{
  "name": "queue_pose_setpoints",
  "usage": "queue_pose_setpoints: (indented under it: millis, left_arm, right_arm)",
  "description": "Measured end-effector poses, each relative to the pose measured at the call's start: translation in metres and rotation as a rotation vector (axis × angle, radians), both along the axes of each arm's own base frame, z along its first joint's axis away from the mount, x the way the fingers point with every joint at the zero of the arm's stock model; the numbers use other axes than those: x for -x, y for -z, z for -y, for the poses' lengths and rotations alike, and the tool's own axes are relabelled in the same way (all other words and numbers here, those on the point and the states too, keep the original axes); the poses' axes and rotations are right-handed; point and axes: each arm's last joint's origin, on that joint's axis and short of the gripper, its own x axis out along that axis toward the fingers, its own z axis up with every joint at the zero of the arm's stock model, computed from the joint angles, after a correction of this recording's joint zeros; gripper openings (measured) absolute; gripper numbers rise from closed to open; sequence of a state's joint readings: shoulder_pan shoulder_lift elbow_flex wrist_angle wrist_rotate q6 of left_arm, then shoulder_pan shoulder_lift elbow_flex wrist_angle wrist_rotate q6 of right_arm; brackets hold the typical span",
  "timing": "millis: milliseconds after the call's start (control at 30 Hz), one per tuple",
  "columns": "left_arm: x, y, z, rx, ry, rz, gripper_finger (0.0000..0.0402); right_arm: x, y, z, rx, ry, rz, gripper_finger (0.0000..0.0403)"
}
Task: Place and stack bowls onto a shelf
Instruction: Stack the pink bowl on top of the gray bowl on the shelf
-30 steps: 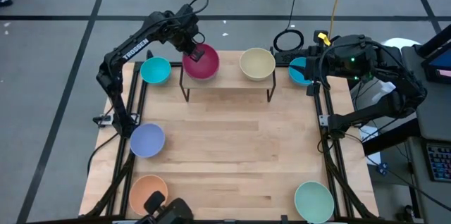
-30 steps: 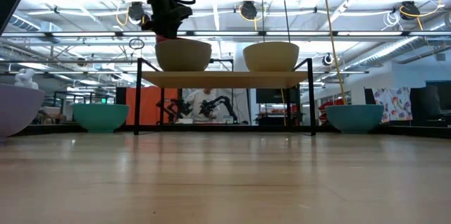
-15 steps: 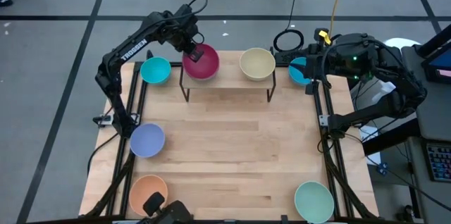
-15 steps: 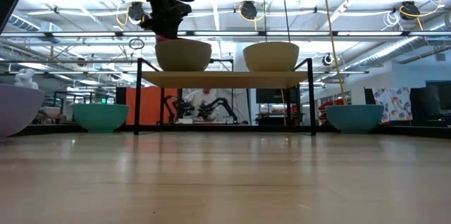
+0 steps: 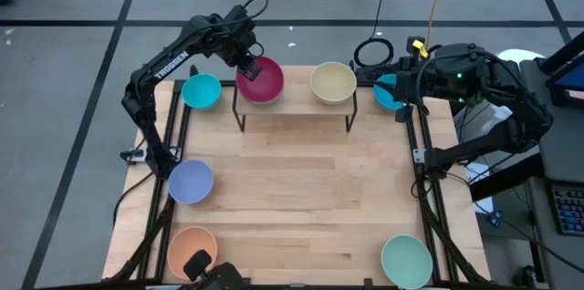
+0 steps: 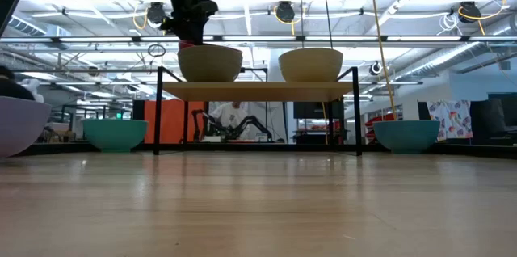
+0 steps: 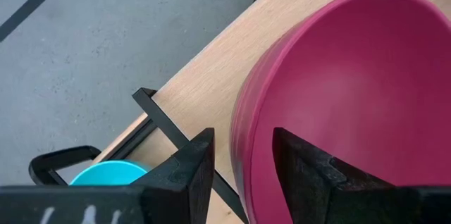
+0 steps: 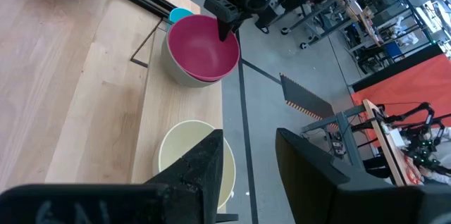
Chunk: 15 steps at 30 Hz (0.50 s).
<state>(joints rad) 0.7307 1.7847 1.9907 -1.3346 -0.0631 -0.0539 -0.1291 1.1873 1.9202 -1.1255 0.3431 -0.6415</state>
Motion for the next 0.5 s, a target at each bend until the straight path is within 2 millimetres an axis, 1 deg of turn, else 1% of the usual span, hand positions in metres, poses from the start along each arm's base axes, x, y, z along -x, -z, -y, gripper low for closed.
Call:
queue_pose_setpoints:
  millis: [67,133,367,500]
  left_arm:
    - [0.000,0.000,0.001,0.001,0.000,0.000,0.0150]
    - [0.001,-0.005,0.002,-0.002,0.004,0.001,0.0150]
    - [0.007,-0.030,0.007,-0.047,0.026,0.035,0.0150]
    - [0.009,-0.044,0.009,-0.102,0.047,0.063,0.0150]
  right_arm:
    - [0.000,0.000,0.000,0.000,0.000,0.000,0.0125]
    - [0.000,0.000,0.000,0.000,0.000,0.000,0.0125]
    - [0.000,0.000,0.000,0.000,0.000,0.000,0.0125]
    - [0.000,0.000,0.000,0.000,0.000,0.000,0.0125]
